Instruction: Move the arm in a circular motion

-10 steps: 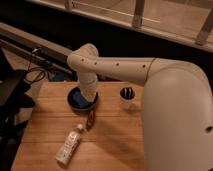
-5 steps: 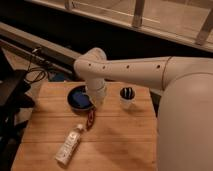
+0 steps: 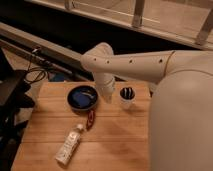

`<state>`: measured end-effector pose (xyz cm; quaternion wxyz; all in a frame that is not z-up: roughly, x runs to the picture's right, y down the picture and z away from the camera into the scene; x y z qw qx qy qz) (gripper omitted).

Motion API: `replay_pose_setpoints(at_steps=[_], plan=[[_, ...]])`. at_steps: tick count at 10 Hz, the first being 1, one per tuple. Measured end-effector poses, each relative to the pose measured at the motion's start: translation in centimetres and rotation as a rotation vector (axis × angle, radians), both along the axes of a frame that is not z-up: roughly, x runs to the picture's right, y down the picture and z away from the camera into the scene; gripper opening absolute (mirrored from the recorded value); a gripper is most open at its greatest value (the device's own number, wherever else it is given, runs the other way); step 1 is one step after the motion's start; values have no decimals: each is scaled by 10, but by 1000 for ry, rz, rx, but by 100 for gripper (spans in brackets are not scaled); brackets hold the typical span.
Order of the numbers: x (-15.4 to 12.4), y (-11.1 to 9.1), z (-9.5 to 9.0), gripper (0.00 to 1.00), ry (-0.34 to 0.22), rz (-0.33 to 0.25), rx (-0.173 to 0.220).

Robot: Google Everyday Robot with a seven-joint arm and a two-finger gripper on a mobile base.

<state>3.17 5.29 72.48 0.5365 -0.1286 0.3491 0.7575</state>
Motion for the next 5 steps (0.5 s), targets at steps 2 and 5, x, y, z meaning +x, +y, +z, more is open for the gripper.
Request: replay_pose_setpoints(at_steps=[2,5], plan=[[3,-14,12,0,2,-6,14],[-7,-35,33,0,-28,-28,38]])
